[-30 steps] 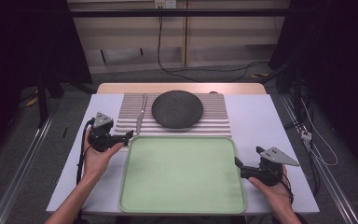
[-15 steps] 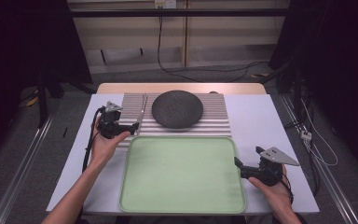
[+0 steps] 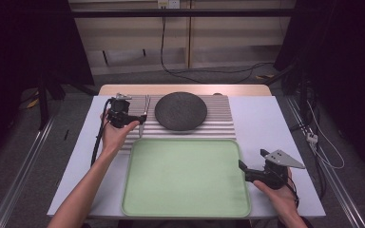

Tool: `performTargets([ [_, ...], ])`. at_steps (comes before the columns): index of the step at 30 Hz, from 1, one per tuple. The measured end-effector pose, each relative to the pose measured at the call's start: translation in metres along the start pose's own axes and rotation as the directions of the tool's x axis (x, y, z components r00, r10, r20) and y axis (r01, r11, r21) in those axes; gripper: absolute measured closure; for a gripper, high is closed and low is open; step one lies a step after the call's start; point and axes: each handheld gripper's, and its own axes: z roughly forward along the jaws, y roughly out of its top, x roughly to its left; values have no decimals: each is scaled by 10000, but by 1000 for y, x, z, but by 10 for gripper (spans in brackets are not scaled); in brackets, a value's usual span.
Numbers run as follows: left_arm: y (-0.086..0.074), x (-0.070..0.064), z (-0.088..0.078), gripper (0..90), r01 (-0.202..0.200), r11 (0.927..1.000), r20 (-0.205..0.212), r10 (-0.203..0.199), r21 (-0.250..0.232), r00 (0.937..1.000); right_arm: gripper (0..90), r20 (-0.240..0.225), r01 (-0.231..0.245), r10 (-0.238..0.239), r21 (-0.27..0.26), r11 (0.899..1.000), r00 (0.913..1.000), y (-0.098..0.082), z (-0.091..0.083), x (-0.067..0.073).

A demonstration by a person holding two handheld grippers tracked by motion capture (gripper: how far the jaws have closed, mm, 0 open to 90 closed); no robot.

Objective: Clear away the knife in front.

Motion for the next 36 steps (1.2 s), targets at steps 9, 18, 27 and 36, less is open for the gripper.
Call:
performTargets([
  [9,19,9,28,225,305,9992,-228,-300,259,9993,81,-37,53,-53,30,10000,10000,0,0,0],
  [18,30,22,57,351,602,9955,-463,-569,735,9973,84,-161,175,-173,158,9997,9997,-1,1,2],
  [27,21,25,88,559,1004,9869,-387,-963,1261,9946,84,-222,157,-154,157,9998,9996,-1,1,1],
  [36,22,30,103,678,1565,9769,-483,-1510,1453,9874,84,-307,132,-126,185,9997,9994,-1,1,1],
])
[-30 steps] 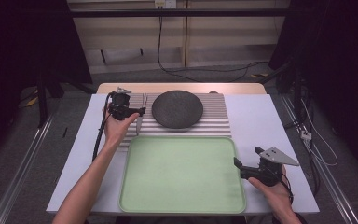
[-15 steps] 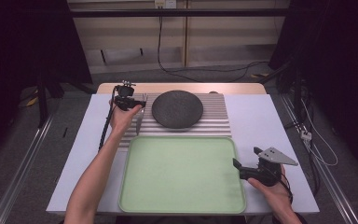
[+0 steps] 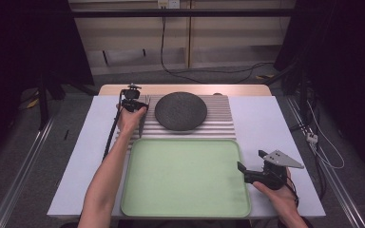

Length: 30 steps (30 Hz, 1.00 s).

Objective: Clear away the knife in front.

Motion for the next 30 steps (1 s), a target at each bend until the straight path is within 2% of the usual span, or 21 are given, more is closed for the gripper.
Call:
performTargets([
  [4,3,-3,1,700,-239,9996,-222,243,180,9995,84,-20,-15,15,6,10000,10000,0,0,0],
  [5,4,-3,1,738,-259,9992,-136,264,314,9996,84,-11,-10,10,12,10000,10000,0,0,0],
  [6,4,-4,2,738,-274,9991,-74,277,335,9996,84,-11,-10,10,12,10000,10000,0,0,0],
  [9,6,-8,2,758,-380,9979,-317,397,527,9987,84,-23,9,-9,22,10000,10000,0,0,0],
  [14,7,-6,1,777,-287,9973,-151,298,672,9994,84,-14,7,-7,27,10000,10000,0,0,0],
  [19,7,-5,-3,795,-484,9932,-4,487,1059,9988,86,-40,10,-10,11,10000,10000,0,0,0],
  [22,8,-5,-4,796,-724,9894,-67,738,1262,9972,85,-38,33,-33,1,10000,10000,0,1,0],
  [26,8,-5,-4,791,-727,9891,-26,737,1278,9973,87,-7,43,-43,42,10000,10000,0,1,0],
  [28,8,-5,-3,788,-605,9907,-27,613,1216,9981,87,-13,42,-42,39,10000,10000,0,1,0],
  [30,9,-5,-3,788,-700,9890,13,705,1305,9975,87,-36,16,-16,17,10000,10000,0,1,0],
])
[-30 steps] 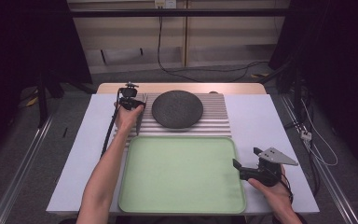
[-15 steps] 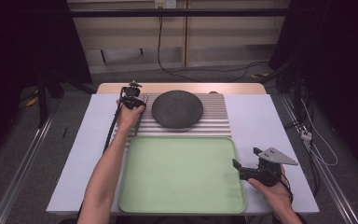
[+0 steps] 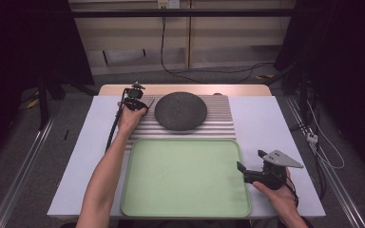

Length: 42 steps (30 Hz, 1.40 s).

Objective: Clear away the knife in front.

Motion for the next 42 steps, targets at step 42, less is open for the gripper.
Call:
performTargets([
  [42,0,-1,-11,798,-505,9976,16,505,473,9987,94,-17,12,-11,85,10000,10000,0,1,0],
])
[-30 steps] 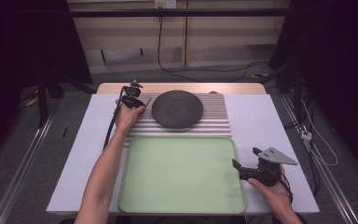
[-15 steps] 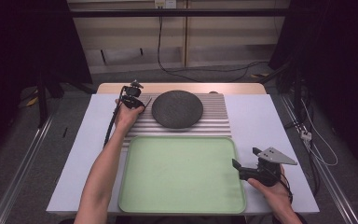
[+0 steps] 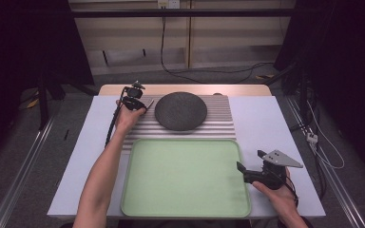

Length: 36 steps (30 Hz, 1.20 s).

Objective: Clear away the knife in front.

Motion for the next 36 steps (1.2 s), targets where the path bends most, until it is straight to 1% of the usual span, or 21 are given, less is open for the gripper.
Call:
performTargets([
  [3,-1,0,4,798,-116,9997,-79,118,205,9999,94,0,-2,2,0,10000,10000,0,0,0],
  [5,-2,-1,5,797,-176,9997,-88,178,177,9998,93,1,-9,9,2,10000,10000,0,0,0],
  [6,-1,-1,5,797,-173,9997,-103,174,186,9998,94,-6,-27,27,20,10000,10000,0,0,0],
  [9,0,0,6,789,22,9999,-74,-21,135,10000,94,-15,-20,20,18,10000,10000,0,0,0],
  [10,0,1,6,787,-34,9999,-57,35,138,10000,94,-18,-24,24,18,10000,10000,0,0,0],
  [11,0,1,6,787,14,9999,-10,-14,172,10000,93,-18,-27,27,24,10000,10000,0,1,0],
  [14,0,1,7,784,-9,9999,-64,10,126,10000,94,-20,-15,15,5,10000,10000,0,0,0],
  [15,0,1,7,754,-7,10000,-231,9,86,9997,94,-24,-21,21,11,10000,10000,0,0,0],
  [16,0,2,7,714,80,9999,-64,-80,84,9999,94,-21,-7,7,9,10000,10000,0,0,0],
  [17,0,3,7,787,-16,9999,43,15,103,10000,94,-25,0,0,18,10000,10000,0,0,0],
  [18,0,2,7,793,48,9999,8,-48,119,10000,94,-32,13,-12,13,10000,10000,0,0,0],
  [19,1,1,6,794,-21,9998,-18,22,196,10000,94,-26,9,-9,8,10000,10000,0,0,0],
  [21,2,1,6,796,-7,9995,-13,8,306,10000,94,-33,-30,30,32,10000,10000,0,0,0],
  [23,1,1,6,797,26,9996,18,-27,296,10000,94,-36,-38,38,22,10000,10000,0,0,0],
  [24,1,1,5,798,-131,9995,-46,132,282,9999,94,-39,-37,37,29,10000,10000,0,0,0],
  [27,0,1,4,798,30,9995,5,-31,312,10000,94,-40,-41,41,29,10000,10000,0,0,0],
  [30,-1,0,2,798,-10,9997,18,9,226,10000,94,-27,-35,35,28,10000,10000,0,0,0],
  [32,-1,-1,0,798,-115,9996,53,114,248,9999,94,-7,-18,18,18,10000,10000,0,0,0],
  [34,0,-1,-3,798,-69,9997,166,65,247,9998,94,-8,-17,17,20,10000,10000,0,0,0],
  [35,0,-1,-4,798,-88,9997,81,86,238,9999,94,-3,-9,9,20,10000,10000,0,0,0],
  [36,0,0,-5,798,-110,9997,105,108,211,9999,94,-1,-16,16,21,10000,10000,0,0,0],
])
